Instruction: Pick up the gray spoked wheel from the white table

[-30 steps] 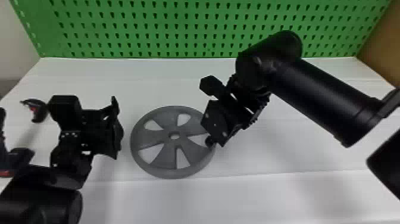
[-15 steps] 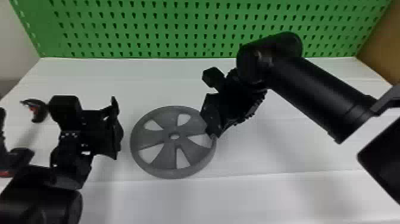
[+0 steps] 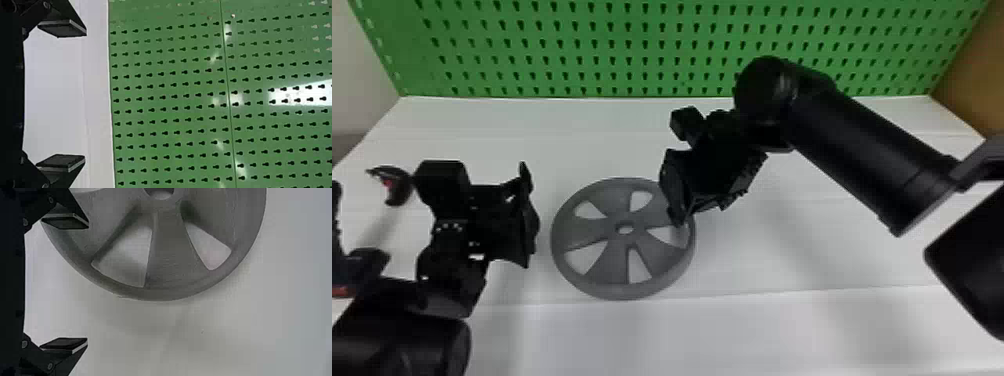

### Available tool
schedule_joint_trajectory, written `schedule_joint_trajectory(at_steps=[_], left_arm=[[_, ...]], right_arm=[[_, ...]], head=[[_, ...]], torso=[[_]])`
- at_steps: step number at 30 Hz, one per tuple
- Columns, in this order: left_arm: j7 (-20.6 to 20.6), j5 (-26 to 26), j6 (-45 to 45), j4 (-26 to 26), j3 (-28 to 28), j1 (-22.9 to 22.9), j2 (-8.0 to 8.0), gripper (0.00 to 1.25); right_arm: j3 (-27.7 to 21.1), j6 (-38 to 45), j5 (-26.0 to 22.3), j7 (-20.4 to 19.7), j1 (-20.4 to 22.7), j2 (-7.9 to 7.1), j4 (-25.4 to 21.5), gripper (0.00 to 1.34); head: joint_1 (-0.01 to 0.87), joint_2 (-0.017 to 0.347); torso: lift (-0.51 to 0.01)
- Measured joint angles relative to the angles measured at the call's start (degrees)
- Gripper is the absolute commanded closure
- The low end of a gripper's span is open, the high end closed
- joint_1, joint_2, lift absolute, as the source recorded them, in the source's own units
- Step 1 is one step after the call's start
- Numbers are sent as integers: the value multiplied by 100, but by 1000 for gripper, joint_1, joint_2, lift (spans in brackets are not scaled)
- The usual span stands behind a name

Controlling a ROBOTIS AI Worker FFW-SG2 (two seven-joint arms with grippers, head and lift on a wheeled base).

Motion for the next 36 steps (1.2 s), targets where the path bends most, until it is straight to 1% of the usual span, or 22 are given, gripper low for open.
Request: schedule_joint_trajectory(at_steps=[3,6,9,13,18,25,28,31,36], left_arm=[[0,-2,0,0,2,5,0,148],[0,-2,0,0,8,7,1,148],[0,-2,0,0,9,8,2,148],[0,-3,-4,0,9,8,2,148],[0,-8,-5,0,10,8,2,148],[0,-9,-8,0,18,8,1,148],[0,-9,-8,0,18,12,2,148],[0,-9,-9,0,18,16,2,148],[0,-9,-9,0,11,15,0,148]], right_arm=[[-10,-52,-405,-414,-3,21,92,239],[-16,-183,-952,-1009,-9,62,217,239],[-57,-351,-1426,-1463,-9,127,345,239],[-136,-553,-1816,-1837,-6,217,517,239],[-312,-732,-2000,-2071,29,316,745,239],[-887,-865,-2021,-2650,227,441,964,239],[-1058,-915,-2020,-2769,302,477,1047,239],[-1141,-972,-2049,-2864,340,506,1143,239],[-1186,-1158,-2301,-3274,351,556,1252,239]], head=[[765,2],[765,2],[765,2],[765,2],[765,2],[765,2],[765,2],[765,2],[765,2]], torso=[[-96],[-96],[-96],[-96],[-96],[-96],[-96],[-96],[-96]])
